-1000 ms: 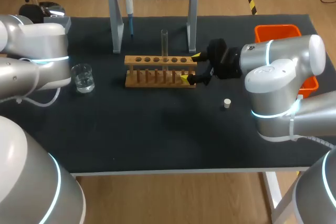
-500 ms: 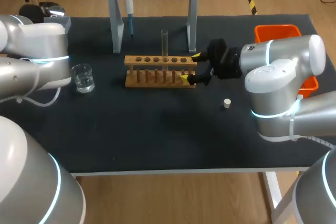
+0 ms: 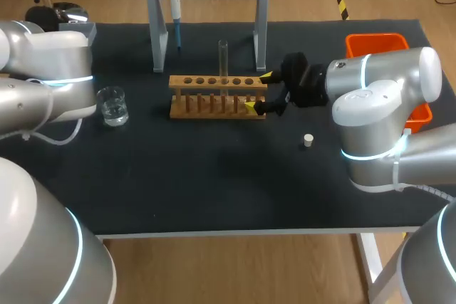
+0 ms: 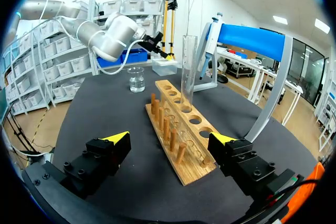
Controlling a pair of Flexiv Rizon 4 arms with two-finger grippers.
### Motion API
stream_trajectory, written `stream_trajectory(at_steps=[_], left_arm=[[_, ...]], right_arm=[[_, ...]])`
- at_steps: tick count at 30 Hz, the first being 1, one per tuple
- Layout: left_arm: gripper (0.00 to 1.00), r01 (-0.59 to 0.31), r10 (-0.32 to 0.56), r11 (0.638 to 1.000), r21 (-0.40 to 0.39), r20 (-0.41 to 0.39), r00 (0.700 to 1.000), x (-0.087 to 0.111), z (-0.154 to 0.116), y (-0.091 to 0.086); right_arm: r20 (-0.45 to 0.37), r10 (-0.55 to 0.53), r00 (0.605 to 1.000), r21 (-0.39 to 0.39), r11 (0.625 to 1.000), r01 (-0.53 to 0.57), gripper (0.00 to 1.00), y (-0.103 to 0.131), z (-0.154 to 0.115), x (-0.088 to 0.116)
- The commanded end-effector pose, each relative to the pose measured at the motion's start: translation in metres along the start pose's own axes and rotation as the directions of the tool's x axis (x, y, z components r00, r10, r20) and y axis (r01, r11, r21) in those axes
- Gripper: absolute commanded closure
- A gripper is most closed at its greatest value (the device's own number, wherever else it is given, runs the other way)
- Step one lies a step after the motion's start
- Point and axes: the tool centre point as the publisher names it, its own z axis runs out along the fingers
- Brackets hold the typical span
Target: Invert the test tube, pick up the pipette, mount the tip to pipette, aspirate from beaker and dispense into the tube, eject the tip, return the pipette, and cap with the stopper.
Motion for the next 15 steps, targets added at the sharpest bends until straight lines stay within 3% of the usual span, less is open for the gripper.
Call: stream_trajectory(at_steps=[1, 15], left_arm=[[0.67, -0.002, 0.002, 1.000, 0.002, -0.002, 1.000, 0.0006, -0.0004, 0.0023], [0.82, -0.001, 0.001, 1.000, -0.001, -0.003, 1.000, 0.0025, -0.0003, 0.0031]], right_arm=[[-0.001, 0.000, 1.000, 0.001, 1.000, 0.000, 0.00, -0.0001, -0.0006, 0.0000], [-0.001, 0.000, 1.000, 0.001, 1.000, 0.000, 0.00, -0.0001, -0.0006, 0.0000]])
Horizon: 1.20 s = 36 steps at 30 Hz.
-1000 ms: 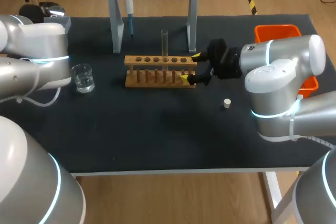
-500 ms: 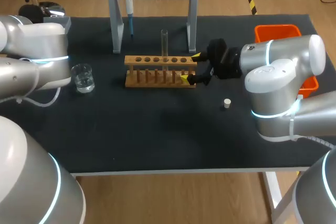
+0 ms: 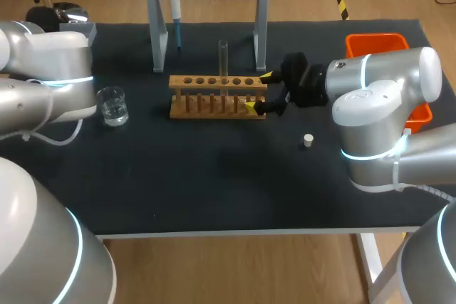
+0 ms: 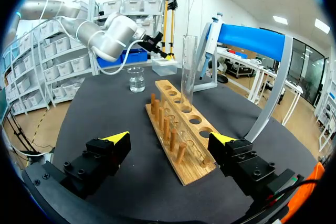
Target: Invert the test tube, pick up the pipette, mount the tip to pipette, aspirate from beaker and dispense into the tube, eject the tip, return the pipette, and cap with the stopper.
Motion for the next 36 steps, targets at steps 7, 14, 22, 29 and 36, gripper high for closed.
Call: stream_trajectory(at_steps=[7, 14, 22, 29, 36], left_arm=[[0.96, 0.000, 0.000, 1.000, -0.001, -0.002, 1.000, 0.001, 0.000, 0.003], [1.00, 0.000, 0.000, 1.000, 0.000, -0.001, 1.000, 0.002, -0.001, 0.002], [1.00, -0.003, 0.003, 1.000, 0.007, 0.003, 1.000, 0.003, -0.005, -0.003], [1.00, -0.011, 0.011, 1.000, 0.017, 0.014, 1.000, 0.003, -0.011, -0.010], [1.00, -0.020, 0.019, 0.999, 0.032, 0.028, 0.999, 0.001, -0.020, -0.020]], right_arm=[[-0.001, 0.000, 1.000, 0.001, 1.000, 0.000, 0.00, 0.000, -0.001, 0.000], [-0.001, 0.000, 1.000, 0.001, 1.000, 0.000, 0.00, 0.000, -0.001, 0.000], [-0.001, 0.000, 1.000, 0.001, 1.000, 0.000, 0.00, 0.000, -0.001, 0.000], [-0.001, 0.000, 1.000, 0.001, 1.000, 0.000, 0.00, 0.000, -0.001, 0.000], [-0.001, 0.000, 1.000, 0.001, 1.000, 0.000, 0.00, 0.000, -0.001, 0.000]])
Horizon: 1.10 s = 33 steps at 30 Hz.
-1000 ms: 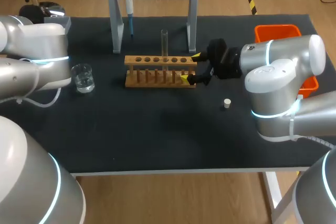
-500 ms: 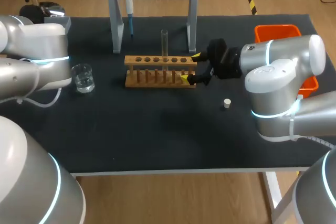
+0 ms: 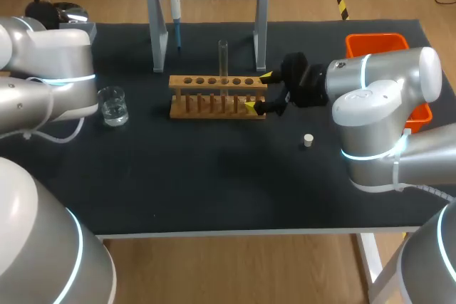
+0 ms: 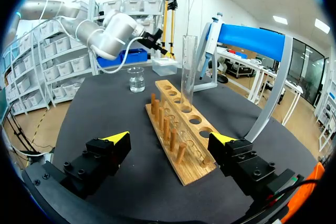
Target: Invert the test tube, pick up the pipette, mount the tip to pipette, aspirate from beaker and dispense into the tube, eject the tip, return the pipette, and cap with the stopper.
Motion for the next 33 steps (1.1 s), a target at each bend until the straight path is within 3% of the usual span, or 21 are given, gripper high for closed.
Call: stream_trajectory(at_steps=[1, 26, 33], left_arm=[[1.00, 0.000, 0.000, 1.000, 0.006, 0.003, 1.000, 0.000, -0.008, -0.004], [1.00, -0.041, 0.038, 0.997, 0.070, 0.049, 0.998, 0.002, -0.041, -0.040], [1.00, -0.090, 0.092, 0.990, 0.110, -0.013, 0.996, 0.023, -0.070, -0.053]], right_arm=[[-0.001, 0.000, 1.000, 0.001, 1.000, 0.000, 0.00, 0.000, -0.001, 0.000], [-0.001, 0.000, 1.000, 0.001, 1.000, 0.000, 0.00, 0.000, -0.001, 0.000], [-0.001, 0.000, 1.000, 0.001, 1.000, 0.000, 0.00, 0.000, -0.001, 0.000]])
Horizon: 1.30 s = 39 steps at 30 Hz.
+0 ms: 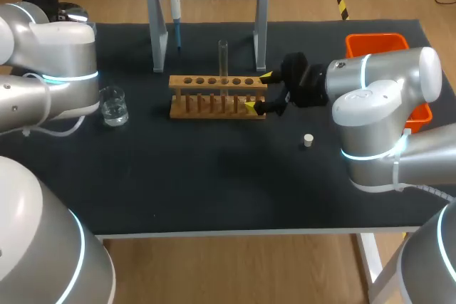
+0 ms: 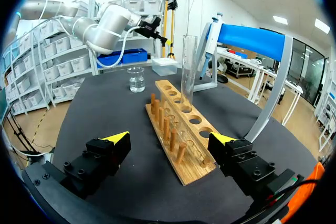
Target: Invert the test tube, pick up the pipette, mount the tip to pipette, aspirate from beaker and dispense into the tube, eject the tip, return the pipette, and cap with the stopper.
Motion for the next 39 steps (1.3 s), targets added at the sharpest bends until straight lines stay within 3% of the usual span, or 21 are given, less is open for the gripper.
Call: stream_trajectory(at_steps=[1, 6, 9, 16, 39], left_arm=[[1.00, -0.035, 0.035, 0.999, 0.012, -0.059, 0.998, 0.008, -0.028, -0.004], [1.00, -0.115, 0.120, 0.993, 0.038, -0.189, 0.975, 0.036, -0.055, -0.017], [1.00, -0.178, 0.186, 0.983, 0.052, -0.285, 0.940, 0.062, -0.076, -0.023], [1.00, -0.323, 0.321, 0.943, 0.083, -0.485, 0.813, 0.123, -0.129, -0.027], [1.00, -0.323, 0.321, 0.943, 0.083, -0.485, 0.813, 0.123, -0.129, -0.027]], right_arm=[[-0.001, 0.000, 1.000, 0.001, 1.000, 0.000, 0.00, 0.000, -0.001, 0.000], [-0.001, 0.000, 1.000, 0.001, 1.000, 0.000, 0.00, 0.000, -0.001, 0.000], [-0.001, 0.000, 1.000, 0.001, 1.000, 0.000, 0.00, 0.000, -0.001, 0.000], [-0.001, 0.000, 1.000, 0.001, 1.000, 0.000, 0.00, 0.000, -0.001, 0.000], [-0.001, 0.000, 1.000, 0.001, 1.000, 0.000, 0.00, 0.000, -0.001, 0.000]])
